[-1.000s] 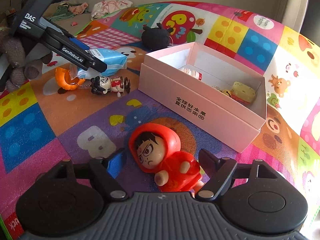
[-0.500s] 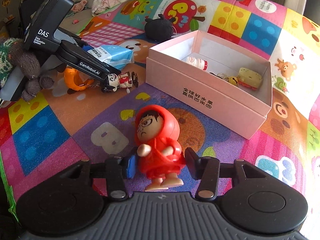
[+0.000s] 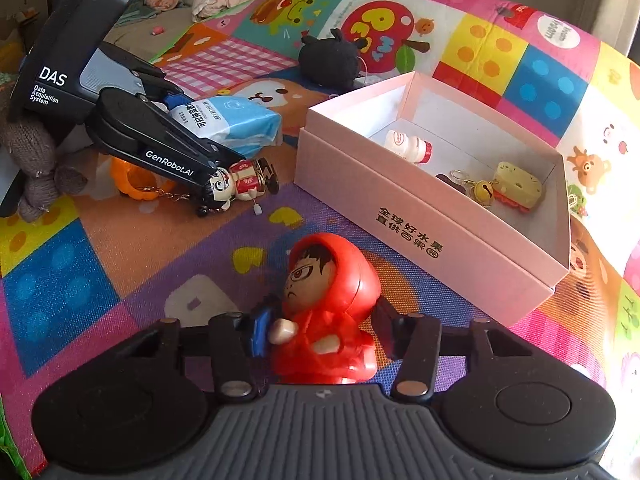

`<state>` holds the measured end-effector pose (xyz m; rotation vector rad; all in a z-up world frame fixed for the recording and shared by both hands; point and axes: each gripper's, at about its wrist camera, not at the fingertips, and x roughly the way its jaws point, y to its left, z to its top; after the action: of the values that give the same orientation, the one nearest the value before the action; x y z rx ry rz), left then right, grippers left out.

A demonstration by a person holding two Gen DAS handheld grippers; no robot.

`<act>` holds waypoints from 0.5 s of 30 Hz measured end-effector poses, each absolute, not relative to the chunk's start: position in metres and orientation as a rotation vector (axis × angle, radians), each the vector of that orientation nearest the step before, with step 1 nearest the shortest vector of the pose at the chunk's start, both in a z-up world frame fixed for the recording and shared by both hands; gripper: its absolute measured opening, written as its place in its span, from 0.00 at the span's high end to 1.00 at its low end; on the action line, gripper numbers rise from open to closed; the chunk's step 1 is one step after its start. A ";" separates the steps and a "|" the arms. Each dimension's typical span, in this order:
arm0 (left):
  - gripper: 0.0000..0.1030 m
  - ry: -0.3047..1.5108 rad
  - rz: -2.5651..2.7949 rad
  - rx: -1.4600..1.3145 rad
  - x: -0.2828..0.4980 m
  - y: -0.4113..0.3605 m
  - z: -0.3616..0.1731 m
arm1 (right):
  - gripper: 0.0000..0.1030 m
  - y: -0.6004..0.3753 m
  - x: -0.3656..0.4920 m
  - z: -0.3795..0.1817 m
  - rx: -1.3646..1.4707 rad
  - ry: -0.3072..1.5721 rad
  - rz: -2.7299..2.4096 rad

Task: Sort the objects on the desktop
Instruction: 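Lift the doll with the right tool while the left tool drops the wipes pack into the pink box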

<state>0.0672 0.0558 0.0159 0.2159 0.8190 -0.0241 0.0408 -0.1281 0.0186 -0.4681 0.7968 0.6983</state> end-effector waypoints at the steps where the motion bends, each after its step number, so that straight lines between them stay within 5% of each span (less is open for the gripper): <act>1: 0.31 0.819 -0.022 0.210 0.069 0.057 0.016 | 0.53 -0.127 0.041 0.019 -0.467 0.799 0.697; 10: 0.40 0.769 -0.031 0.244 0.048 0.052 0.033 | 0.54 -0.153 0.015 0.046 -0.410 0.769 0.684; 15: 0.40 0.615 -0.065 0.212 0.020 0.048 0.097 | 0.54 -0.203 -0.003 0.110 -0.262 0.643 0.658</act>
<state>0.0199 0.0476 0.0971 0.2118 0.6146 -0.0650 -0.0032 -0.2027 0.1102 -0.2618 0.6429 0.6577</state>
